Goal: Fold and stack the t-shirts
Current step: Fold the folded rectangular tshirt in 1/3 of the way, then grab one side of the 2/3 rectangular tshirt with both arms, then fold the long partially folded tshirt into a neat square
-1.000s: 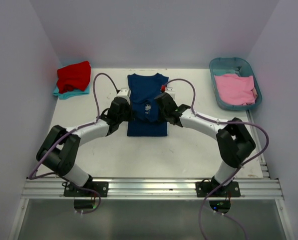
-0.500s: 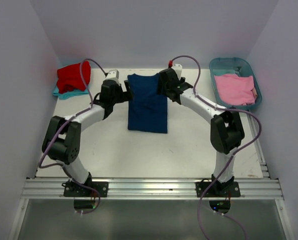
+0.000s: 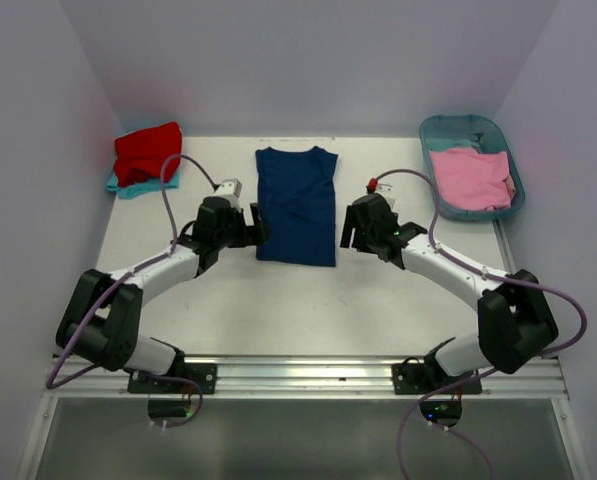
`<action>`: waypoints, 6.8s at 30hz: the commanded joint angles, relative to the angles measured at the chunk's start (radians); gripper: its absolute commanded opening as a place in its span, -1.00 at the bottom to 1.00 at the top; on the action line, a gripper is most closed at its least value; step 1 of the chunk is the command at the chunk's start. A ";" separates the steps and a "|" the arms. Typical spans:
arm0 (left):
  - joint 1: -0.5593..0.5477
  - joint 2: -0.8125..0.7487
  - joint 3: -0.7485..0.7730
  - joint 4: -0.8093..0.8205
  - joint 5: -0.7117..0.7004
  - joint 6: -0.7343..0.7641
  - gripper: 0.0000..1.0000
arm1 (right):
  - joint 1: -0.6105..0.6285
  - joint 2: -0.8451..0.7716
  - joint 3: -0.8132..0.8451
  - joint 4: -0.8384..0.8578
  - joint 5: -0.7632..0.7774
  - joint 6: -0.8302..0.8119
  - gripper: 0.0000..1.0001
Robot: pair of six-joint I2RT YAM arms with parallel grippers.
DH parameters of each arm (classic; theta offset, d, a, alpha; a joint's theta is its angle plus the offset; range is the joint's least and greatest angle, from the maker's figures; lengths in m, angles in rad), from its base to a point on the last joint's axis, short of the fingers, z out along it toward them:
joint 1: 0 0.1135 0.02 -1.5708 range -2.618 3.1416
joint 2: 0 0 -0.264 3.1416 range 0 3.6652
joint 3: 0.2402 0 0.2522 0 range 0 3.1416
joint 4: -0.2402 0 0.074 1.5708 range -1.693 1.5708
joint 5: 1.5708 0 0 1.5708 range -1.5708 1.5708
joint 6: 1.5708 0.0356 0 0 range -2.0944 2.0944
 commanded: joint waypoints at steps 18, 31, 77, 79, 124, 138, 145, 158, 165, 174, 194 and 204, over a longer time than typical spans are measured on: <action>-0.034 0.216 0.035 -0.001 0.081 -0.010 0.93 | 0.009 0.082 -0.131 0.189 -0.180 0.102 0.25; -0.090 0.096 -0.081 -0.099 0.012 -0.048 0.22 | 0.008 0.067 -0.173 0.190 -0.169 0.102 0.17; -0.070 -0.043 -0.282 0.267 0.005 -0.212 0.00 | 0.006 0.119 -0.183 0.215 -0.158 0.077 0.11; -0.064 -0.042 -0.276 0.246 -0.015 -0.223 0.00 | 0.008 0.131 -0.180 0.217 -0.161 0.079 0.11; 0.048 0.297 -0.371 0.721 0.132 -0.614 -0.38 | 0.005 0.129 -0.209 0.223 -0.137 0.060 0.08; 0.048 -0.040 -0.562 0.596 0.098 -0.608 -1.00 | 0.005 0.123 -0.228 0.241 -0.164 0.076 0.05; 0.048 -0.020 -0.632 0.654 0.118 -0.594 -1.00 | 0.005 0.045 -0.335 0.414 -0.402 0.172 0.15; 0.048 0.049 -0.670 0.757 0.169 -0.613 -1.00 | 0.008 0.027 -0.619 0.779 -0.596 0.430 0.08; 0.048 0.023 -0.672 0.744 0.176 -0.613 -1.00 | 0.009 0.187 -0.599 0.848 -0.571 0.430 -0.08; 0.048 0.029 -0.658 0.749 0.242 -0.575 -1.00 | 0.009 0.214 -0.671 0.990 -0.602 0.479 -1.00; -0.014 -1.221 -0.613 -0.519 0.445 -0.495 -1.00 | 0.046 -0.843 -0.622 -0.101 -0.516 0.314 -1.00; -0.014 -1.297 -0.363 -0.822 0.400 -0.427 -1.00 | 0.066 -0.920 -0.432 -0.323 -0.468 0.252 -1.00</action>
